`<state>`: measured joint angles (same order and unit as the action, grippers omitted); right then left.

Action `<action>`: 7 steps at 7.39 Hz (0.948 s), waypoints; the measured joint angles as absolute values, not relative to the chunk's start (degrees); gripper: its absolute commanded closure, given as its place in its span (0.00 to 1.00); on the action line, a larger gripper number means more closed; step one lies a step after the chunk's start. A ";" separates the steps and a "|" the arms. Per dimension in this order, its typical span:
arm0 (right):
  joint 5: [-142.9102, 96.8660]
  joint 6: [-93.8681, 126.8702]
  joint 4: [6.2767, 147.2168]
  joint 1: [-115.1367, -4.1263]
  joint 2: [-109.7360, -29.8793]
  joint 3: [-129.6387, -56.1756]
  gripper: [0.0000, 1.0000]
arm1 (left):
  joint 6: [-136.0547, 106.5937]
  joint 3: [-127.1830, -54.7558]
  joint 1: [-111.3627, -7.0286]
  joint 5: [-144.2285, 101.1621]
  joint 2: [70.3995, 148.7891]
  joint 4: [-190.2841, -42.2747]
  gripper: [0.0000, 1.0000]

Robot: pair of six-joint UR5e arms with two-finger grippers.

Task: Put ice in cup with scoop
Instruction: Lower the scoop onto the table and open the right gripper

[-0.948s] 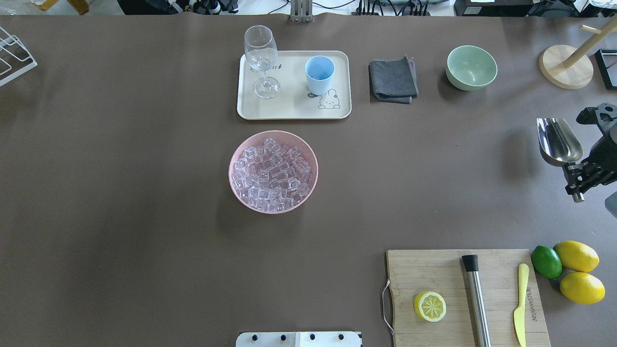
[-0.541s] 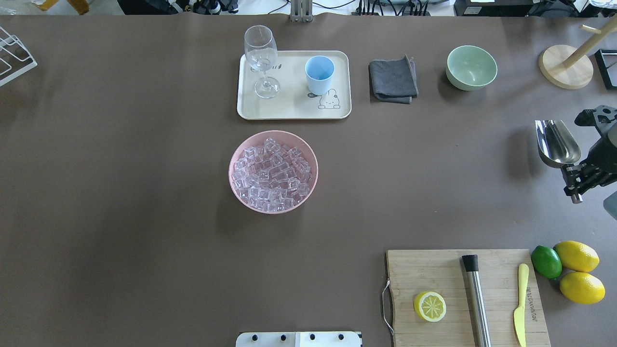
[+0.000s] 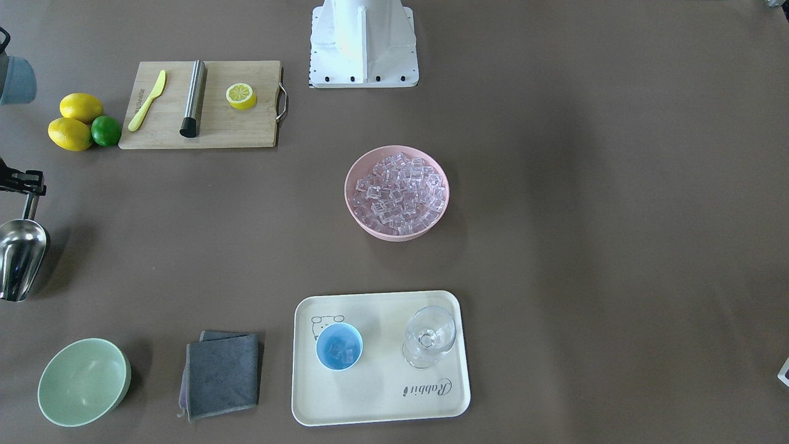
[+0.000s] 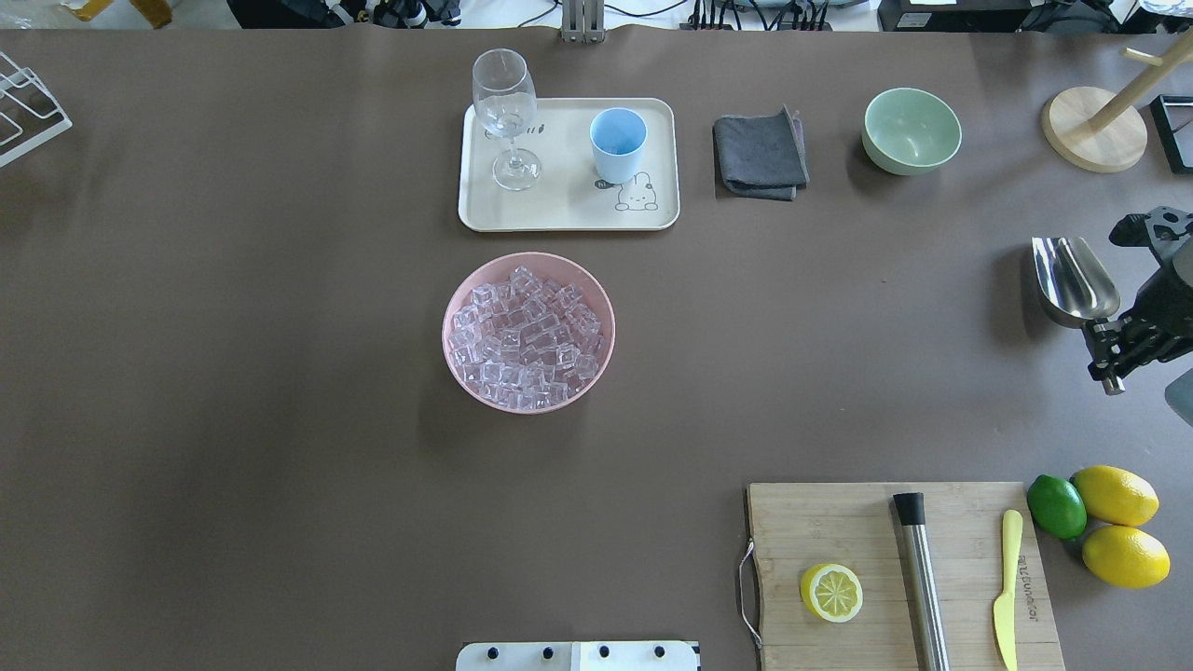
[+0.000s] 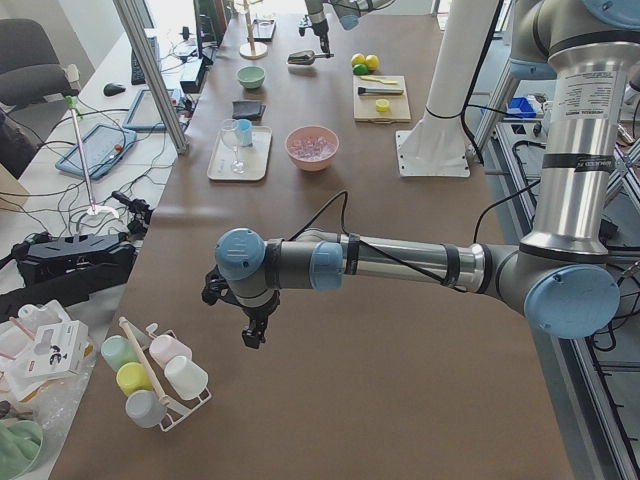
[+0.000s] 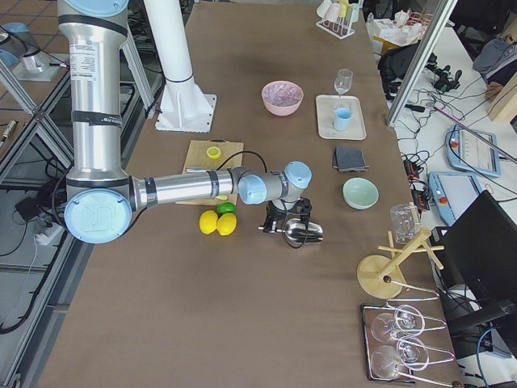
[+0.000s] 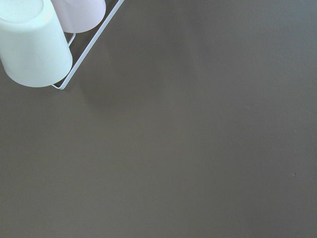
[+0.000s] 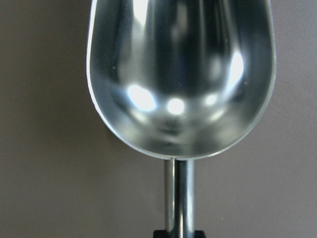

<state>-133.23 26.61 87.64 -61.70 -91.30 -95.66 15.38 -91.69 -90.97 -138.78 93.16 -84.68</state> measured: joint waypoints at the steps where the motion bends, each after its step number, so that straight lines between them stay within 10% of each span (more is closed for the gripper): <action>1: -133.29 26.62 87.63 -61.70 -91.26 -95.56 0.01 | 15.38 -91.64 -90.97 -138.78 93.11 -84.66 0.01; 7: -134.83 25.66 88.01 -64.53 -91.18 -98.74 0.00 | 15.37 -91.81 -90.97 -138.78 93.07 -84.67 0.01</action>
